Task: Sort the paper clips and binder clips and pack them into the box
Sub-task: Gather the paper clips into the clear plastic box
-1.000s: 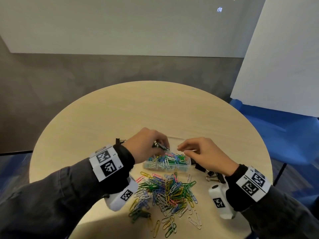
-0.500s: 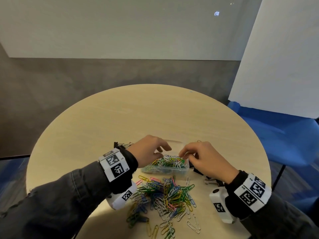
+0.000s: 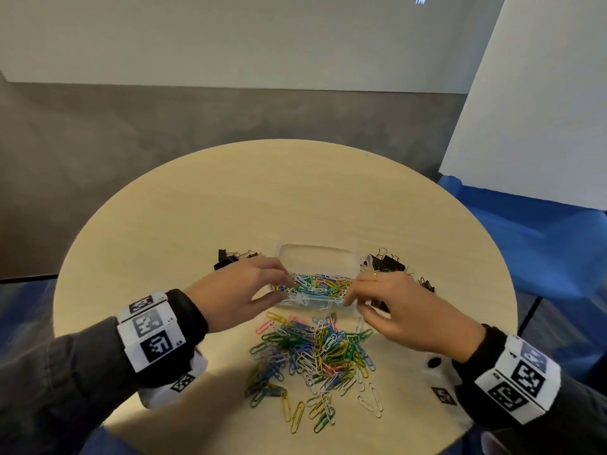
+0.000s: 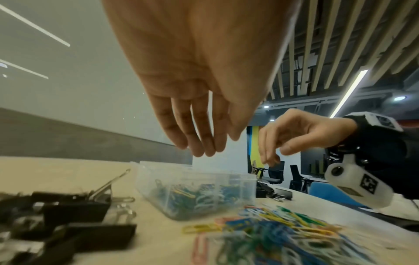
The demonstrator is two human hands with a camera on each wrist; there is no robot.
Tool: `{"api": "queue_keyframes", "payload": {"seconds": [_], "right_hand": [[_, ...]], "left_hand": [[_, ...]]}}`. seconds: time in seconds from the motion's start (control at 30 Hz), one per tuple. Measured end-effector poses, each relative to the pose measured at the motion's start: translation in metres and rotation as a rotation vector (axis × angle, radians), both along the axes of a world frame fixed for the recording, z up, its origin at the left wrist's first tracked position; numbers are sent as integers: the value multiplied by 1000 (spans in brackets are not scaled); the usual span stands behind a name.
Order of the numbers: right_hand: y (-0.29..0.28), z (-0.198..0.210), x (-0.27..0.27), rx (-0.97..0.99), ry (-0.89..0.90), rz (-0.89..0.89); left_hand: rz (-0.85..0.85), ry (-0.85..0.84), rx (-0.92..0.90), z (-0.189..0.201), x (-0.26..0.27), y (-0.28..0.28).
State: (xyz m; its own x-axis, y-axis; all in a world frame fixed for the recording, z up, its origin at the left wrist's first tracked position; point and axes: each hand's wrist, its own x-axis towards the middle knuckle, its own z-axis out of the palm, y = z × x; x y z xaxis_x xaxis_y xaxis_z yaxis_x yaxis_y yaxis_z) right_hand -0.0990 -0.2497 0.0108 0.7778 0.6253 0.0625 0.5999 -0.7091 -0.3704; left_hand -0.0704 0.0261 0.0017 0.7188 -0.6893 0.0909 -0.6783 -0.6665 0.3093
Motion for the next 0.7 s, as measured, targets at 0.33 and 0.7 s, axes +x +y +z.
{"api": "queue_keyframes", "payload": {"seconds": [0.33,0.7], "right_hand": [[14,-20,-37,-302,273,49],[31,-18,-27,-272,248,46]], "left_hand": [[-115,446,170,-28,-39,-5],[-135,351,139,-34,-35,-38]]}}
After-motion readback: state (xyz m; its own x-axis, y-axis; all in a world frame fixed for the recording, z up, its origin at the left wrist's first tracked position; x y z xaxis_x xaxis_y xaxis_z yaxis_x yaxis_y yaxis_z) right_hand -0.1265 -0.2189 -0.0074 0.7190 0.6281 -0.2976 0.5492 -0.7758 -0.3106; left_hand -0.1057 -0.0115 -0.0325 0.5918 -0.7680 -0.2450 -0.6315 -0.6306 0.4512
